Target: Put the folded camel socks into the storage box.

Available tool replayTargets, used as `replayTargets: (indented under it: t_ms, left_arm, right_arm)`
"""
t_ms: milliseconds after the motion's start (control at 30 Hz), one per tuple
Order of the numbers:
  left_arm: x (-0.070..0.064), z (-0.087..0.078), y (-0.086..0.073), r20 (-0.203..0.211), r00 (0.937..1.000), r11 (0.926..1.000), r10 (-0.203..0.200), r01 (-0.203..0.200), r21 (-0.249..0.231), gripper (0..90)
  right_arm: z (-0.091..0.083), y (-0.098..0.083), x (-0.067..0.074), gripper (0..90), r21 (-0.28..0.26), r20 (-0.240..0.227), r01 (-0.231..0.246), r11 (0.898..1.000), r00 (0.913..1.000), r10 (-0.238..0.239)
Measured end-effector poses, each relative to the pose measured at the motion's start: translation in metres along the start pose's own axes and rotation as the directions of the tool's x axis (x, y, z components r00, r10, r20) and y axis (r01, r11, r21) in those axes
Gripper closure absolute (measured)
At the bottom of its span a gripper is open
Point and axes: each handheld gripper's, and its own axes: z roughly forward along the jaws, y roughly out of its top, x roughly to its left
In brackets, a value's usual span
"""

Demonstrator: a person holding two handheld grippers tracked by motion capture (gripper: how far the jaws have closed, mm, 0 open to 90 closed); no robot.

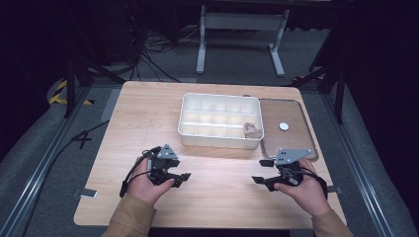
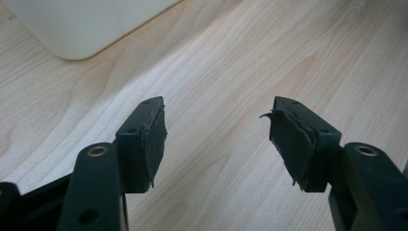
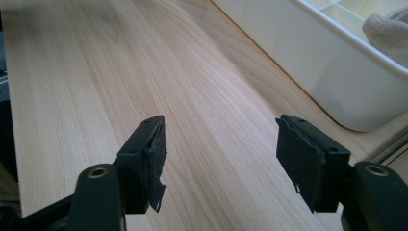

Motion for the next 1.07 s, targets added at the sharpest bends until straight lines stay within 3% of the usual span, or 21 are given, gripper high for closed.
replayTargets:
  t_ms: [200, 333, 433, 633, 733, 933, 1067]
  left_arm:
    - [0.000, 0.003, 0.000, 0.015, 0.9998, 0.9996, 0.009, -0.009, 0.026, 38.0]
    - [0.000, 0.004, -0.001, 0.021, 0.9998, 0.9995, 0.006, -0.007, 0.031, 38.0]
    - [0.001, 0.005, -0.001, 0.022, 0.9997, 0.9994, 0.003, -0.004, 0.035, 37.9]
    - [0.002, 0.006, -0.001, 0.023, 0.9997, 0.9992, 0.005, -0.005, 0.039, 37.9]
    - [0.002, 0.008, -0.002, 0.029, 0.9996, 0.9987, -0.002, 0.001, 0.050, 37.7]
    - [0.005, 0.011, -0.004, 0.029, 0.9996, 0.9980, -0.008, 0.006, 0.063, 37.4]
    - [0.009, 0.015, -0.008, 0.035, 0.9993, 0.9951, -0.010, 0.007, 0.099, 35.9]
  right_arm:
    - [0.016, -0.015, 0.000, 35.5, 0.032, -0.025, -0.004, 0.999, 0.9997, 0.005]
    - [0.028, -0.025, 0.004, 38.5, -0.004, -0.016, -0.003, 1.000, 0.9999, 0.003]
    - [0.037, -0.028, 0.007, 39.6, 0.022, -0.028, 0.020, 1.000, 0.9994, -0.019]
    - [0.051, -0.037, 0.009, 37.3, 0.048, -0.042, 0.021, 0.999, 0.9989, -0.019]
    - [0.053, -0.036, 0.013, 36.5, 0.034, -0.018, 0.040, 0.999, 0.9991, -0.039]
    - [0.058, -0.036, 0.015, 33.5, 0.027, -0.016, 0.050, 0.998, 0.9986, -0.049]
    - [0.057, -0.035, 0.015, 33.5, 0.019, -0.012, 0.052, 0.998, 0.9986, -0.052]
